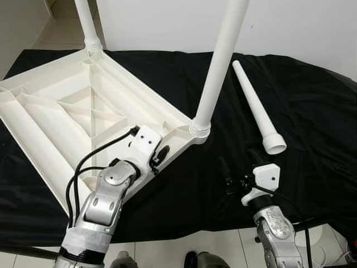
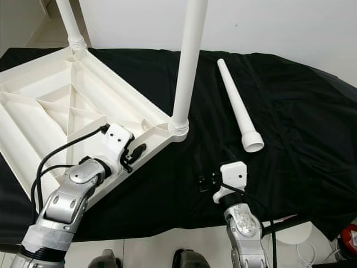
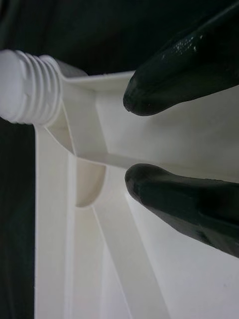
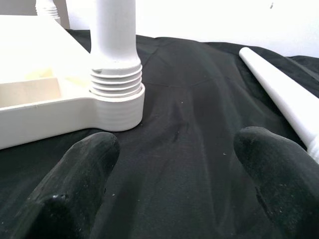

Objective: Building children table

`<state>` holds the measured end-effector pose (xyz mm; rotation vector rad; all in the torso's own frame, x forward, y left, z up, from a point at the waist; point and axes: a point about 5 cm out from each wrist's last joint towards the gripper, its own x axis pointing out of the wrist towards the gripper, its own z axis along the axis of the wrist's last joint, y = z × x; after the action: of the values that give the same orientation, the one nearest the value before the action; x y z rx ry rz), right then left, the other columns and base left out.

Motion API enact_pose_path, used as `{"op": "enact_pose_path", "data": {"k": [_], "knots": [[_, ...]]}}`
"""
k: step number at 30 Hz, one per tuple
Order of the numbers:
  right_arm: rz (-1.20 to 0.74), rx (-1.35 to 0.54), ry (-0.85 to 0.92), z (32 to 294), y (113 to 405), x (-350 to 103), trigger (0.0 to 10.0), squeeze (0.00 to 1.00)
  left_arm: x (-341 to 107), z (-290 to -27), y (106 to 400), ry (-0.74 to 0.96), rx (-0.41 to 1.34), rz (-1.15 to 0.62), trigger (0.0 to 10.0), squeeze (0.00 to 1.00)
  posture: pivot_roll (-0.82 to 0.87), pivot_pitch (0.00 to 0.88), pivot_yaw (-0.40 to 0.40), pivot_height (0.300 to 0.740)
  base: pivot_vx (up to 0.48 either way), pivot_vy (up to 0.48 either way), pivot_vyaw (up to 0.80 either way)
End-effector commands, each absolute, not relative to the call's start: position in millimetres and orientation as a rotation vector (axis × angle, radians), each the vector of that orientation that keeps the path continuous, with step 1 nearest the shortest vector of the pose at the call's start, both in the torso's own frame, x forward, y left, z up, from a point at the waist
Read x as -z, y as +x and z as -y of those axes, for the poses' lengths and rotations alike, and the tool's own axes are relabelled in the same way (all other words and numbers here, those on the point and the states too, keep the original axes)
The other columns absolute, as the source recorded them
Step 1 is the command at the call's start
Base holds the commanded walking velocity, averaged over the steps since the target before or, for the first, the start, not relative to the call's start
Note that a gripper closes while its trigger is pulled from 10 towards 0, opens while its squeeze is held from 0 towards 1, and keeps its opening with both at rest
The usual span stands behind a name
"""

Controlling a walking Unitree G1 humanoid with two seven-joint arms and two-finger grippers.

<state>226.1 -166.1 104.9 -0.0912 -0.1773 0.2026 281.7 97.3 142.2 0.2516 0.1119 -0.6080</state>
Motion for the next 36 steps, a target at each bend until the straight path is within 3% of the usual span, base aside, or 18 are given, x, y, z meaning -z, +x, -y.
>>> {"op": "enact_pose_path", "data": {"k": [1,9,14,24,32,36], "knots": [[0.168,-0.196,-0.086,167.1,224.9,-101.5,10.0,0.00,-145.5,-97.5,276.2,0.212,0.727,-0.104,10.0,0.00,0.06,0.061,-0.042,0.740,0.000,0.000,0.00],[0.176,-0.205,-0.080,163.1,231.4,-102.4,10.0,0.00,-171.8,-122.7,279.9,0.107,0.715,-0.003,10.0,0.00,0.08,0.053,-0.051,0.740,0.000,0.000,0.00],[0.190,-0.204,-0.074,161.5,237.7,-105.2,10.0,0.00,-180.1,-135.3,275.3,0.140,0.772,0.060,10.0,0.00,0.09,0.040,-0.054,0.740,0.000,0.000,0.00],[0.213,-0.146,-0.063,165.4,259.9,-113.2,10.0,0.00,-168.3,-166.0,244.7,0.127,1.039,-0.130,10.0,0.00,0.11,0.034,-0.082,0.740,0.000,0.000,0.00],[0.228,-0.157,-0.058,161.8,268.5,-116.3,10.0,0.00,-168.2,-188.3,243.6,0.184,1.063,-0.206,10.0,0.00,0.13,0.022,-0.095,0.740,0.000,0.000,0.00],[0.235,-0.183,-0.070,160.2,275.6,-117.7,10.0,0.00,-169.5,-216.3,240.9,0.287,1.013,-0.260,10.0,0.00,0.14,0.005,-0.108,0.740,0.000,0.000,0.00]]}}
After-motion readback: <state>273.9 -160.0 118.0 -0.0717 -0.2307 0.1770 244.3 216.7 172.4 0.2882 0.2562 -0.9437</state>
